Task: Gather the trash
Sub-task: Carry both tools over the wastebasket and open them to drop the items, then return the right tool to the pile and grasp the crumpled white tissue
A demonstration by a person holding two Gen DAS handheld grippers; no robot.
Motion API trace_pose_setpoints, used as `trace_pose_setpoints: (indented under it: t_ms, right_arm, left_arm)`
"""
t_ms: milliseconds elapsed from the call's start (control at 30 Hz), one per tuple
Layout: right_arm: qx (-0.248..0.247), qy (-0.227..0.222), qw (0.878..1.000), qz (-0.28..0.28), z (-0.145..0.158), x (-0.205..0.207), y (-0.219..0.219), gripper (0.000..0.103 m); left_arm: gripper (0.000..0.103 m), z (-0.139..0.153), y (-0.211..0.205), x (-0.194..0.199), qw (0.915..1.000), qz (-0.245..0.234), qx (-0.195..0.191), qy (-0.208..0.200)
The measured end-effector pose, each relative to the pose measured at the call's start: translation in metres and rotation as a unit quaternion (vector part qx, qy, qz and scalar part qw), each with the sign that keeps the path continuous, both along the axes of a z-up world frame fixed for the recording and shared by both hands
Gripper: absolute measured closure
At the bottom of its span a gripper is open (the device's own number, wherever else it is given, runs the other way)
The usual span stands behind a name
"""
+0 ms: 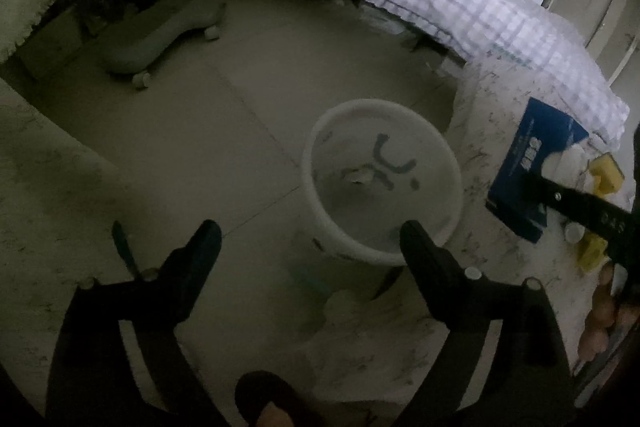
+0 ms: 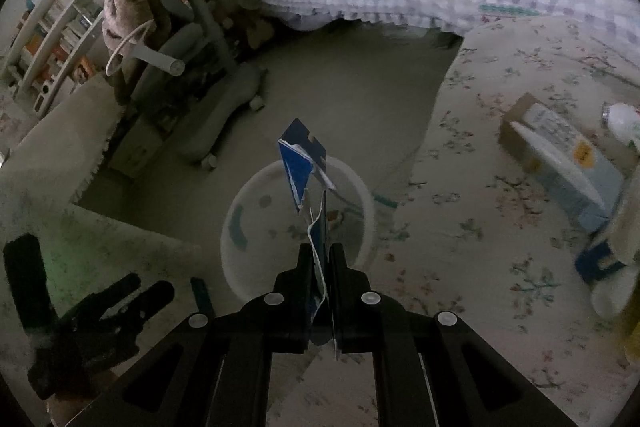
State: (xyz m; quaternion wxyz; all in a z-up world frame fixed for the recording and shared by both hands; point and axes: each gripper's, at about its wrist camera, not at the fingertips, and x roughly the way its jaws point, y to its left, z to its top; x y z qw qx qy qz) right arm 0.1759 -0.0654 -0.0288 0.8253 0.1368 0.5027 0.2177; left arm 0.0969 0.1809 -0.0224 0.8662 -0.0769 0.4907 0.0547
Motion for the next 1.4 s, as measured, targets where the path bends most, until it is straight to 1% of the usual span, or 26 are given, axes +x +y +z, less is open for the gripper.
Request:
trace_pose_setpoints:
  t_ms: [167, 267, 300, 367, 433, 467, 500, 567, 733, 1033, 1233, 1400]
  right_arm:
    - [0.001, 0.006, 1.000, 0.004, -0.012, 0.006, 0.013, 0.094]
    - [0.007, 0.012, 1.000, 0.005, -0.017, 0.008, 0.016, 0.094]
    - [0.011, 0.013, 1.000, 0.006, -0.018, 0.009, 0.017, 0.089]
    - [0.021, 0.009, 1.000, 0.008, -0.020, 0.011, 0.019, 0.086]
    - [0.020, 0.013, 1.000, 0.004, -0.021, 0.013, 0.019, 0.079]
    - [0.019, 0.016, 1.000, 0.001, -0.021, 0.012, 0.017, 0.070]
    - [0.017, 0.015, 1.000, -0.002, -0.020, 0.011, 0.015, 0.055]
    - [0.015, 0.004, 1.000, -0.012, -0.014, 0.007, 0.012, 0.034]
    - [0.002, -0.006, 1.000, -0.017, -0.003, 0.001, 0.003, 0.034]
    - [-0.050, -0.015, 0.998, -0.036, 0.022, -0.022, -0.032, 0.034]
    - [-0.073, -0.018, 0.995, -0.068, 0.037, -0.037, -0.077, 0.033]
    - [-0.098, -0.023, 0.988, -0.116, 0.049, -0.044, -0.128, 0.032]
  left_arm:
    - [0.003, 0.001, 0.002, -0.004, 0.9998, -0.001, 0.021, 0.002]
    - [0.002, 0.001, 0.002, -0.004, 0.9995, -0.007, 0.030, 0.005]
    - [0.002, 0.001, 0.002, -0.004, 0.9994, -0.008, 0.032, 0.005]
    - [0.002, 0.001, 0.000, -0.004, 0.9992, -0.012, 0.038, 0.006]
    - [0.002, 0.002, 0.000, -0.004, 0.9990, -0.014, 0.042, 0.005]
    - [0.002, 0.002, -0.001, -0.004, 0.9989, -0.015, 0.043, 0.004]
    - [0.002, 0.002, 0.000, -0.004, 0.9989, -0.015, 0.044, 0.004]
    - [0.002, 0.002, -0.001, -0.005, 0.9988, -0.016, 0.045, 0.003]
    - [0.001, 0.003, -0.002, -0.006, 0.9988, -0.018, 0.046, 0.002]
    - [0.001, 0.008, -0.021, -0.010, 0.9990, -0.030, 0.035, 0.003]
    - [0.001, 0.013, -0.049, -0.006, 0.9980, -0.054, 0.030, 0.007]
    - [0.001, 0.017, -0.075, -0.003, 0.9971, -0.073, 0.021, 0.005]
